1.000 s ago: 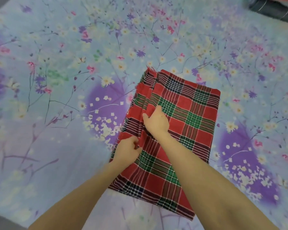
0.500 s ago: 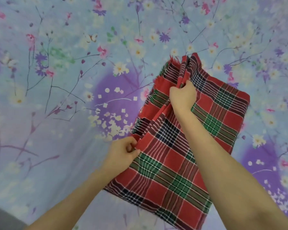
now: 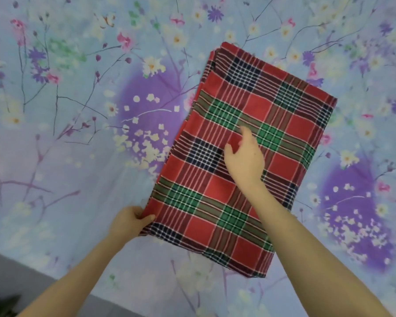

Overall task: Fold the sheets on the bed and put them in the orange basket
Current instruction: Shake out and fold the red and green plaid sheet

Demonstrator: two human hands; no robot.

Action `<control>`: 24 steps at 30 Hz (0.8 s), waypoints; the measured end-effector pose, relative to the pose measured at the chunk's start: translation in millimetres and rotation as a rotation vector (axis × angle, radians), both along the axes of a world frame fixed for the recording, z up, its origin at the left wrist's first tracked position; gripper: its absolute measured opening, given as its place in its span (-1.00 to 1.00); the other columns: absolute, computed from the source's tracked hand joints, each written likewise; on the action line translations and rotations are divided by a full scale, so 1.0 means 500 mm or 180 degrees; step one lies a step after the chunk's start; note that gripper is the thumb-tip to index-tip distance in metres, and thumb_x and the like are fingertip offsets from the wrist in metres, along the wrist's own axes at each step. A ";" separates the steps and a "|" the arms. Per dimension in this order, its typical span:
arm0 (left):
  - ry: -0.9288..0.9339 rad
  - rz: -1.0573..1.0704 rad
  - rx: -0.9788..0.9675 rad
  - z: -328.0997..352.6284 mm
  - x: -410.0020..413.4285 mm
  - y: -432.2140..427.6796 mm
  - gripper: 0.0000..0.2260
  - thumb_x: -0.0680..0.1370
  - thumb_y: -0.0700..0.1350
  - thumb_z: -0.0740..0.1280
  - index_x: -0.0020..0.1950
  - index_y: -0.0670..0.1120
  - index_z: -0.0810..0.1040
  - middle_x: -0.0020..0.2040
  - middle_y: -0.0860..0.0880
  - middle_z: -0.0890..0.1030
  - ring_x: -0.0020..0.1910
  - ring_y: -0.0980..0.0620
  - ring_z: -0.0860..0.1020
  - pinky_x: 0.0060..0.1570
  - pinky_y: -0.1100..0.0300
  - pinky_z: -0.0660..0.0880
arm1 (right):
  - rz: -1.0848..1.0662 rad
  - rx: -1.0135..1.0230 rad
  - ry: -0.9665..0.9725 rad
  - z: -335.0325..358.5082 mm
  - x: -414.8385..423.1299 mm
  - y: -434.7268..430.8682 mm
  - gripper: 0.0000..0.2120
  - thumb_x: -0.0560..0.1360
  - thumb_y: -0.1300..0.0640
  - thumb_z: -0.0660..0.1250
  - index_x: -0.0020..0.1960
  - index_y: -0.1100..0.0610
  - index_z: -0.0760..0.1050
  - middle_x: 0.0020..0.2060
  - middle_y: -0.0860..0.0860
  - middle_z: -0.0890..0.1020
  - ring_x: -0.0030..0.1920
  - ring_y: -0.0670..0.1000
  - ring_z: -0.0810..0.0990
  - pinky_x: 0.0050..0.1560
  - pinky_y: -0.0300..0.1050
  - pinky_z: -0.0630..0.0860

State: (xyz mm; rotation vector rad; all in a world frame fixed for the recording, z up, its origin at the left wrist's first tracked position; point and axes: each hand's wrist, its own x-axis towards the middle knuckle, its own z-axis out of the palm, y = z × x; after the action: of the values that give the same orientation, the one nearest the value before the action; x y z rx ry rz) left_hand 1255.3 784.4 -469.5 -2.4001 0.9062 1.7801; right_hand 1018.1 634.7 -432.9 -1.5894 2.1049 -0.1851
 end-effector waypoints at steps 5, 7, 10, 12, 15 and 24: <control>-0.0869 -0.0374 -0.0006 -0.013 -0.009 0.026 -0.65 0.45 0.08 0.43 -0.38 -0.15 0.50 -0.40 -0.10 0.57 -0.34 -0.09 0.54 -0.35 0.15 0.38 | -0.0803 0.0666 0.0760 0.008 -0.147 0.254 -0.34 0.41 -0.04 0.42 0.40 0.15 0.27 0.20 0.21 0.46 0.15 0.25 0.47 -0.02 0.06 0.47; -0.1117 -0.0303 -0.0045 -0.010 -0.015 0.036 -0.62 0.43 0.13 0.42 -0.32 -0.19 0.53 -0.38 -0.12 0.57 -0.34 -0.11 0.52 -0.40 0.15 0.30 | -0.1184 0.0997 0.0507 0.007 -0.181 0.338 -0.28 0.38 -0.09 0.46 0.40 0.16 0.26 0.20 0.18 0.47 0.14 0.24 0.49 -0.03 0.04 0.47; -0.0704 0.0359 0.0029 -0.009 -0.036 0.049 -0.65 0.45 0.07 0.43 -0.28 -0.22 0.53 -0.30 -0.17 0.57 -0.29 -0.12 0.51 -0.25 0.07 0.42 | -0.1971 0.1506 -0.0472 -0.013 -0.199 0.419 -0.33 0.39 -0.11 0.46 0.34 0.17 0.29 0.12 0.12 0.58 0.07 0.19 0.57 0.02 0.03 0.50; -0.0142 0.1004 0.0188 0.002 -0.052 0.057 -0.70 0.47 -0.03 0.44 -0.31 -0.19 0.47 -0.26 -0.19 0.54 -0.29 -0.09 0.47 -0.20 0.06 0.46 | -0.2597 0.1657 -0.1297 -0.018 -0.199 0.451 -0.47 0.40 -0.03 0.48 0.22 0.23 0.42 0.07 0.14 0.62 0.04 0.18 0.59 0.10 0.09 0.51; 0.0255 0.1735 0.0133 0.028 -0.063 0.066 -0.83 0.49 -0.19 0.42 -0.22 -0.20 0.47 -0.18 -0.17 0.53 -0.31 -0.05 0.49 -0.20 0.11 0.50 | -0.3140 0.1541 -0.2113 0.001 -0.203 0.470 -0.68 0.43 0.19 0.45 0.13 0.29 0.51 -0.02 0.17 0.63 -0.13 0.12 0.60 -0.13 -0.03 0.53; 0.0478 0.1798 -0.0389 0.258 -0.072 0.102 -0.88 0.48 -0.37 0.35 -0.22 -0.25 0.46 -0.54 -0.10 0.57 -0.62 0.05 0.54 -0.51 0.18 0.57 | -0.2521 0.1229 -0.2368 0.207 -0.260 0.515 -0.89 0.43 0.27 0.43 -0.10 0.27 0.54 -0.37 0.10 0.55 -0.43 0.02 0.45 -0.43 -0.14 0.36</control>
State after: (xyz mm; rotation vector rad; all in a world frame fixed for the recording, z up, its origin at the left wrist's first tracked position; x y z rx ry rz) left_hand 1219.2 835.3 -340.8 -2.8375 0.3615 2.1519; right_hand 888.3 892.2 -329.3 -0.3085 1.8649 -0.5027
